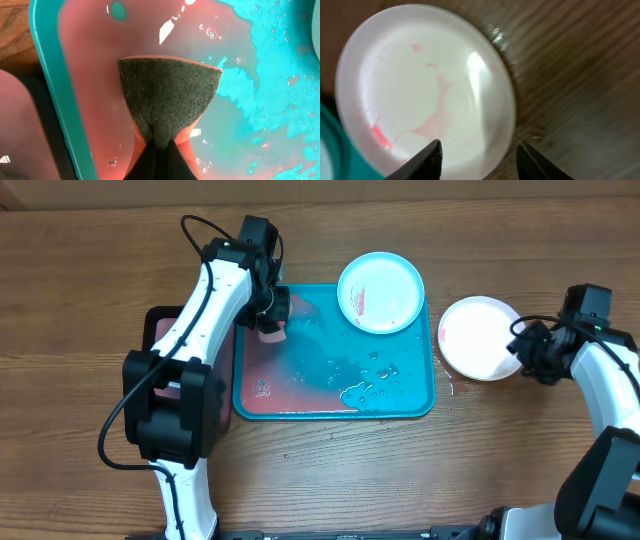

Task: Clean dirty plates on tray and stack at the side
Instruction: 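Carry the white plate right and stack it on the yellow plate, then grip the light-blue plate's rim with the right gripper and pull it down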

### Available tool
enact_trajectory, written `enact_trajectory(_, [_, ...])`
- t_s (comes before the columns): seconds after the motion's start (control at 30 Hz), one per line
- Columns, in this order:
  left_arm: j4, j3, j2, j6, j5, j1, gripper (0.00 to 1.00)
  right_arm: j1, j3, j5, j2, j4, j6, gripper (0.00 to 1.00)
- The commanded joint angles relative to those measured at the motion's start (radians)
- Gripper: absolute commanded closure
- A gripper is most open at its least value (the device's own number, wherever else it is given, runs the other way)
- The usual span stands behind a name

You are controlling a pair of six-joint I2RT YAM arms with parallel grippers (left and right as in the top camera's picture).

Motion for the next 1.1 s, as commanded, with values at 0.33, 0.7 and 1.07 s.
enact_trajectory(0.33, [0.011,0.014,0.006,-0.030,-0.006,-0.009,0.96,0.370,0.111,-0.056,0.045,0.167,0.149,0.57])
enact_trajectory(0.7, [0.025,0.014,0.006,-0.030,-0.006,-0.010,0.96,0.506,0.111,-0.014,0.241,0.334,0.189,0.63])
enact_trajectory(1.07, [0.022,0.014,0.006,-0.030,-0.006,-0.010,0.96,0.548,0.111,0.040,0.328,0.338,0.188,0.84])
